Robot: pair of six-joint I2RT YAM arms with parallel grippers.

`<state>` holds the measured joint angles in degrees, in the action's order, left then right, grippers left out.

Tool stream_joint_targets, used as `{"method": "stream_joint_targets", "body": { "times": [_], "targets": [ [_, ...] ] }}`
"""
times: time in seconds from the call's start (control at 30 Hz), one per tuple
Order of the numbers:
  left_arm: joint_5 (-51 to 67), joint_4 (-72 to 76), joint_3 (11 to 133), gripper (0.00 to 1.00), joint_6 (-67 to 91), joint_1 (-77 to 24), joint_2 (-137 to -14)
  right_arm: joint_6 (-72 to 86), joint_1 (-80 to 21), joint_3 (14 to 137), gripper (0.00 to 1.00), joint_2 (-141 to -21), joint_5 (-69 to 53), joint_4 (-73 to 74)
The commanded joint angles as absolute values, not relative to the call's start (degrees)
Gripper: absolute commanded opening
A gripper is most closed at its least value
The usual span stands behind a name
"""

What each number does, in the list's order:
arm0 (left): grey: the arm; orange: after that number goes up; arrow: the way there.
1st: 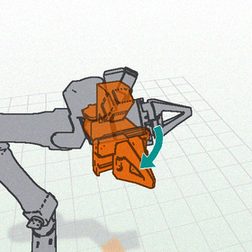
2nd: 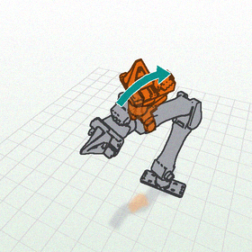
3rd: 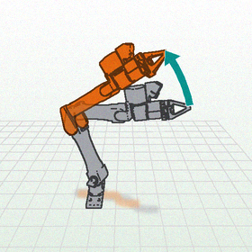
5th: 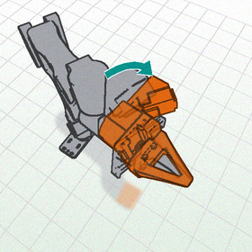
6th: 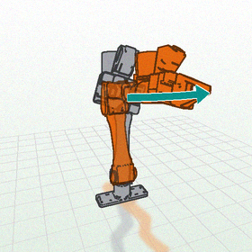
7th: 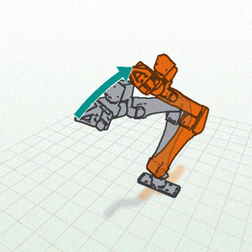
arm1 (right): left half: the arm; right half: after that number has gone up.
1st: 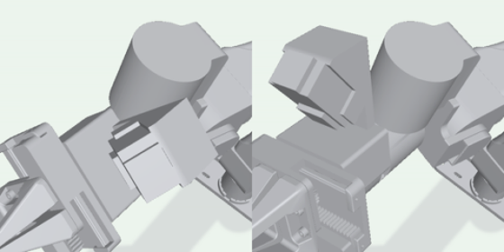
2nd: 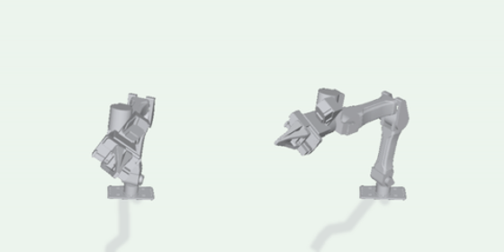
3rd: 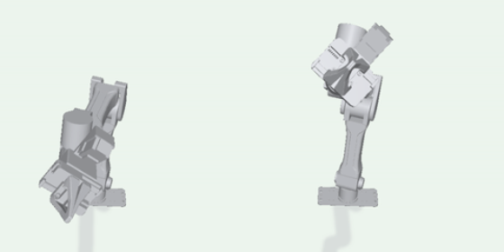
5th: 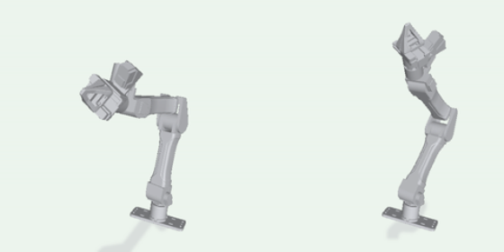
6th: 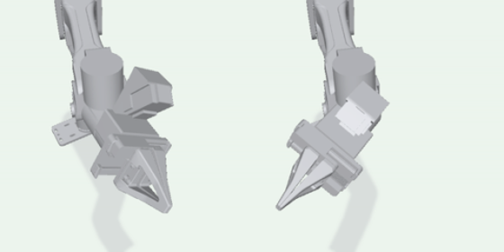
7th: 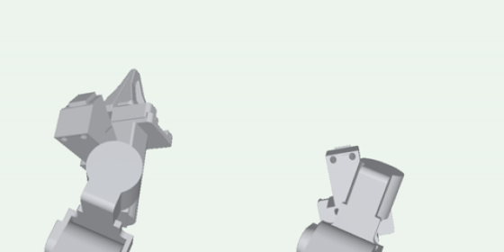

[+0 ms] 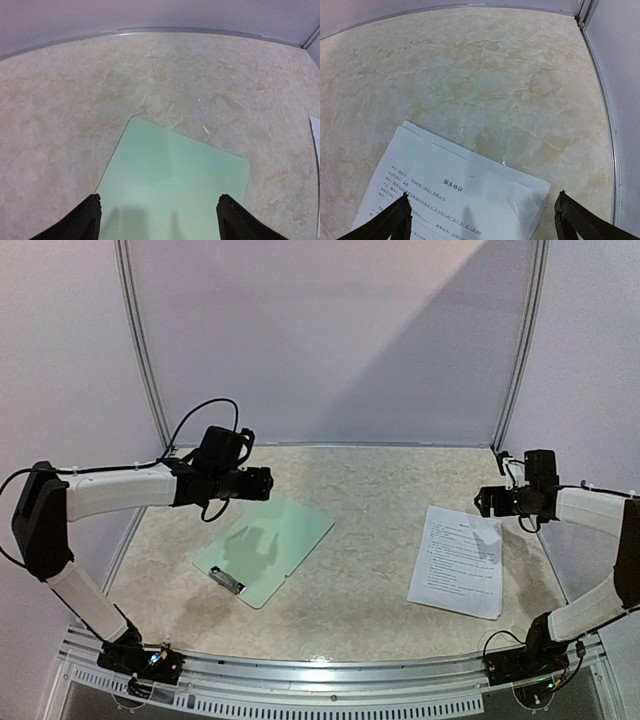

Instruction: Put the files into the folder

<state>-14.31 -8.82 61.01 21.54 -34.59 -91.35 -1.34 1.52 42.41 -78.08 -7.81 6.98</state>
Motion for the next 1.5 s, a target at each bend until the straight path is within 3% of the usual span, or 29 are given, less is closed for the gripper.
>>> {"method": "stream_joint_targets", "body": {
  "times": [0.0,0.3,0.73,1.2,1.47],
  "targets": [
    [-16.0,-18.7,59.5,0.80,31.1,-33.7,-88.9,-3.4,1.5,40.4,0.99,-74.4,-15.5,6.2],
    [-16.5,-22.5,44.4,0.75,43.2,-33.5,-78.9,-8.2,1.7,38.7,0.99,-74.0,-20.4,6.9],
    [-12.2,-23.0,37.1,0.75,47.3,-31.4,-83.7,-10.5,1.7,37.1,0.99,-72.0,-26.8,7.0],
    [-8.7,-18.6,37.9,0.68,45.6,-31.2,-90.5,-11.2,1.7,36.7,0.99,-72.5,-28.3,7.1],
    [-10.0,-15.8,45.0,0.66,39.1,-31.3,-98.8,-11.7,1.7,36.7,0.99,-72.6,-28.5,7.4]
  ]
}}
